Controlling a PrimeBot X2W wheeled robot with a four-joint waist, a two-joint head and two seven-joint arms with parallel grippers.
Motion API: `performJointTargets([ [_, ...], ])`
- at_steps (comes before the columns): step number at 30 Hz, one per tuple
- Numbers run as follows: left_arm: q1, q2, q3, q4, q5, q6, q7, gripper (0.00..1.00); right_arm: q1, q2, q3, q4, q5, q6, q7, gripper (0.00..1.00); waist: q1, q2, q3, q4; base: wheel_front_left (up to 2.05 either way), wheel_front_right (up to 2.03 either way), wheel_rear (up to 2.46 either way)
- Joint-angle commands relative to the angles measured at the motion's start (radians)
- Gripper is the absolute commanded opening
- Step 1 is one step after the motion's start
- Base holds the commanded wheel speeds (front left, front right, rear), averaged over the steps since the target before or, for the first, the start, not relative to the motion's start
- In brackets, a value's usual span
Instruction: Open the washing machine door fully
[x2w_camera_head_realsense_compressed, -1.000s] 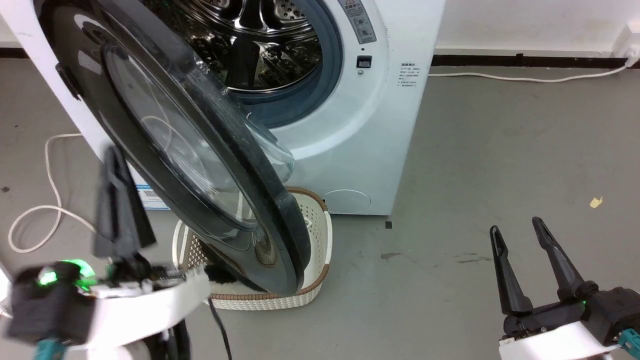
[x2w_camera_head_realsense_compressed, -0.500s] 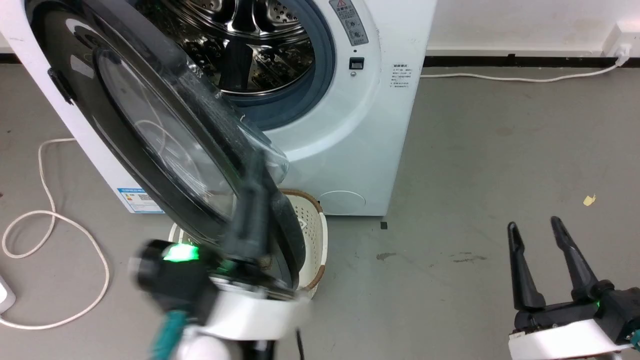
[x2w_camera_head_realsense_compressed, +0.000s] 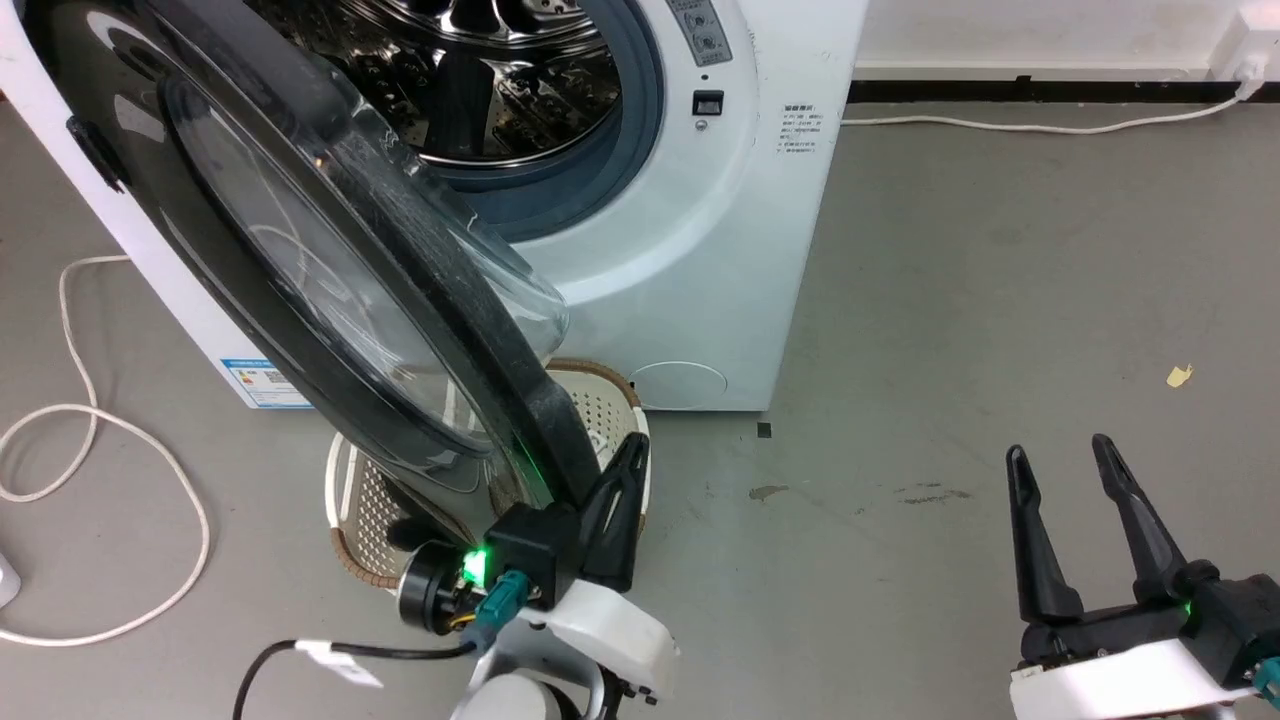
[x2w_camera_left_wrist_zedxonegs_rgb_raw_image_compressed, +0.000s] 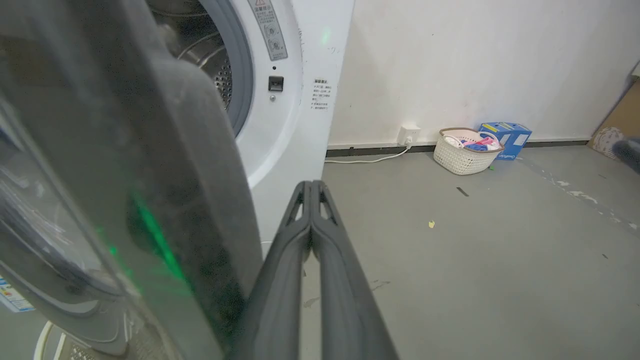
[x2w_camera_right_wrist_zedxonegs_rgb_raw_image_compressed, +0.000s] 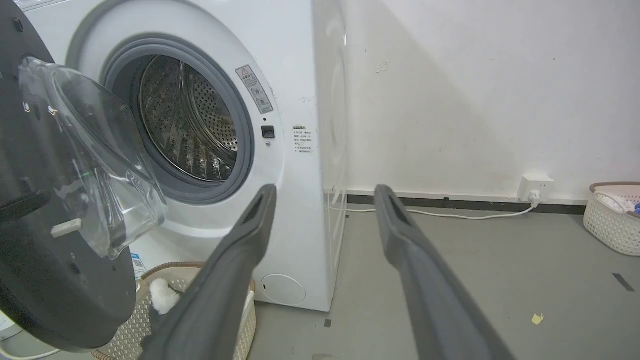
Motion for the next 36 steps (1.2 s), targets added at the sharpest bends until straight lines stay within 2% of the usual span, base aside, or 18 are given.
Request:
performJointTargets([
  [1, -0.018, 0.002, 0.005, 0.022, -0.006, 0.006, -0.010, 0.00, 0.006, 0.005, 0.000, 0.002, 0.007, 0.001, -0.004, 1.00, -0.0001, -0.0001, -0.001, 0.003, 0.00, 0.00, 0.00],
  [10, 0.003, 0.003, 0.018, 0.107, -0.057, 0.012, -0.081, 0.00, 0.026, 0.005, 0.001, 0.016, 0.010, 0.001, -0.004, 1.00, -0.0001, -0.0001, -0.033, 0.077, 0.00, 0.00, 0.00],
  [18, 0.067, 0.019, 0.004, 0.066, -0.062, 0.011, -0.096, 0.00, 0.052, 0.005, 0.003, 0.027, 0.018, 0.001, -0.004, 1.00, -0.0001, -0.0001, -0.071, 0.226, 0.00, 0.00, 0.00],
  [23, 0.114, 0.047, 0.020, 0.024, -0.071, 0.031, -0.082, 0.00, 0.062, 0.005, 0.015, 0.035, 0.022, 0.001, -0.004, 1.00, -0.0001, -0.0001, -0.074, 0.338, 0.00, 0.00, 0.00],
  [24, 0.114, 0.047, 0.020, 0.024, -0.071, 0.031, -0.082, 0.00, 0.062, 0.005, 0.015, 0.035, 0.022, 0.001, -0.004, 1.00, -0.0001, -0.0001, -0.074, 0.338, 0.00, 0.00, 0.00],
  [25, 0.130, 0.063, 0.038, 0.007, -0.077, 0.044, -0.077, 0.00, 0.061, 0.005, 0.024, 0.039, 0.023, 0.001, -0.004, 1.00, -0.0001, -0.0001, -0.071, 0.375, 0.00, 0.00, 0.00],
  [26, 0.130, 0.063, 0.038, 0.007, -0.077, 0.044, -0.077, 0.00, 0.061, 0.005, 0.024, 0.039, 0.023, 0.001, -0.004, 1.00, -0.0001, -0.0001, -0.071, 0.375, 0.00, 0.00, 0.00],
  [27, 0.140, 0.081, 0.064, -0.010, -0.086, 0.057, -0.075, 0.00, 0.058, 0.005, 0.031, 0.040, 0.023, 0.001, -0.004, 1.00, -0.0001, -0.0001, -0.062, 0.410, 0.00, 0.00, 0.00],
  [29, 0.148, 0.100, 0.094, -0.026, -0.096, 0.069, -0.073, 0.00, 0.052, 0.005, 0.039, 0.044, 0.021, 0.001, -0.004, 1.00, -0.0001, -0.0001, -0.055, 0.435, 0.00, 0.00, 0.00],
  [36, 0.146, 0.170, 0.203, -0.037, -0.141, 0.096, -0.058, 0.00, 0.035, 0.005, 0.044, 0.051, 0.011, 0.001, -0.004, 1.00, -0.0001, -0.0001, -0.016, 0.473, 0.00, 0.00, 0.00],
])
